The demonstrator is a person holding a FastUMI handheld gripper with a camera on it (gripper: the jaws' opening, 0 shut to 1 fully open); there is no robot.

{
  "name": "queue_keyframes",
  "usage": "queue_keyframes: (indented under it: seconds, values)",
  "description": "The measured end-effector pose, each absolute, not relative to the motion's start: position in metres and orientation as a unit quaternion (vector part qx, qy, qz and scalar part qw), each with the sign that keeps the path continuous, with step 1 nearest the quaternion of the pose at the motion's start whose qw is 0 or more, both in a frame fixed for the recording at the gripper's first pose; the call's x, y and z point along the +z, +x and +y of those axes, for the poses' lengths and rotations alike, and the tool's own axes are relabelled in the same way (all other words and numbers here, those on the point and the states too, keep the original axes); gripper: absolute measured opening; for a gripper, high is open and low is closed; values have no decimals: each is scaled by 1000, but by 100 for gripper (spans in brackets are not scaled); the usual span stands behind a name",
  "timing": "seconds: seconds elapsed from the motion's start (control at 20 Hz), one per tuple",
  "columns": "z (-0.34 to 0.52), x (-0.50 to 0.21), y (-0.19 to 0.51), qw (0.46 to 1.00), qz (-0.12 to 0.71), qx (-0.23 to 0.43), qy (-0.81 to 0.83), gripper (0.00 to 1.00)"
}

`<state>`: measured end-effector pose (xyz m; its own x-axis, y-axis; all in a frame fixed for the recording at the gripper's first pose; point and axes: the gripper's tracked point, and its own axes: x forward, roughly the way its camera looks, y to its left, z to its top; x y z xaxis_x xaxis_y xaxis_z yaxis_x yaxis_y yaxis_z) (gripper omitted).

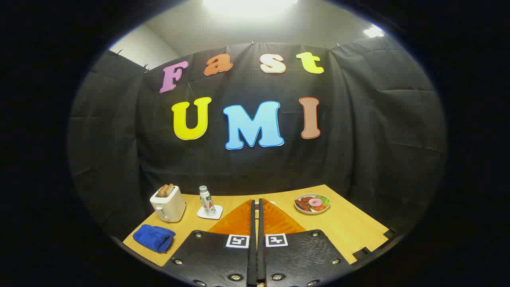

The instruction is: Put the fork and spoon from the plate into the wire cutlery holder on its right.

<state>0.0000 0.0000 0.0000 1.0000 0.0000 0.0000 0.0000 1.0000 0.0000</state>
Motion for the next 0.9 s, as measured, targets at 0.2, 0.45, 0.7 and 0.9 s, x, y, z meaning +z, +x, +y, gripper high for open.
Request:
queue_keyframes:
  seconds: [0.2,0.45,0.7,0.9]
  values:
    - [13,-13,8,999,23,22,-1,1]
    - [29,-26,13,997,47,54,17,1]
    - [38,-42,23,994,76,67,47,5]
    - [59,-77,27,983,138,107,62,34]
